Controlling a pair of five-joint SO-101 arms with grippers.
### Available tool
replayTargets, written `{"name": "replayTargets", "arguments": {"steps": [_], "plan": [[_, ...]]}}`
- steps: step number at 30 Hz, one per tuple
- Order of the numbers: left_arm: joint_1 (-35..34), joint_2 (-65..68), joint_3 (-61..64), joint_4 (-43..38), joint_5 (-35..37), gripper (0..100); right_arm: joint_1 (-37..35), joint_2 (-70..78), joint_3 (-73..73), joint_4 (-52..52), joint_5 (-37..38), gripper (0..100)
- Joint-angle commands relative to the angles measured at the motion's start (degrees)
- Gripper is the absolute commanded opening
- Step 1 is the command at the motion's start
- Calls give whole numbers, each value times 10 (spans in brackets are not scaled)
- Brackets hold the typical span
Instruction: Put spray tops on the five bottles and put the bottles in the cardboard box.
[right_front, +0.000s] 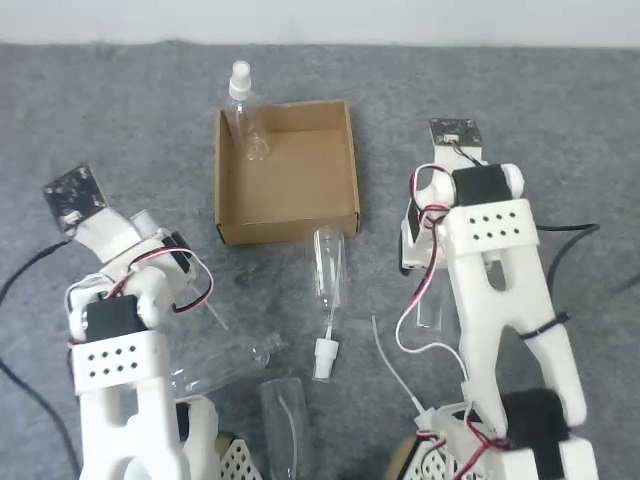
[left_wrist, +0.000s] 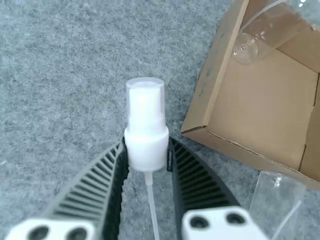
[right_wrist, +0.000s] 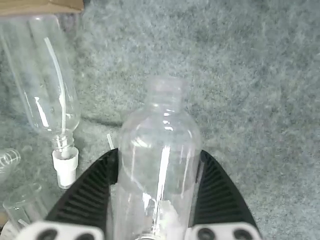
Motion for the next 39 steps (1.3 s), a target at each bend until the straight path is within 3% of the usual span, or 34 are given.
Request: {"name": "replayTargets", "arguments": {"steps": [1,6,26,39], "plan": [[-2,-18,-9,-18,-2,10,-7,-63,10,4,-3,20],[-2,-18,-9,-18,-2,10,-7,-141,55,-9,-3,20],[-3,-18,-7,-18,-2,10,-7,-419,343,-288,-5,19],[-3,-18,-7,-18,-2,10,-7,-516,411,-345,-6,19]]}}
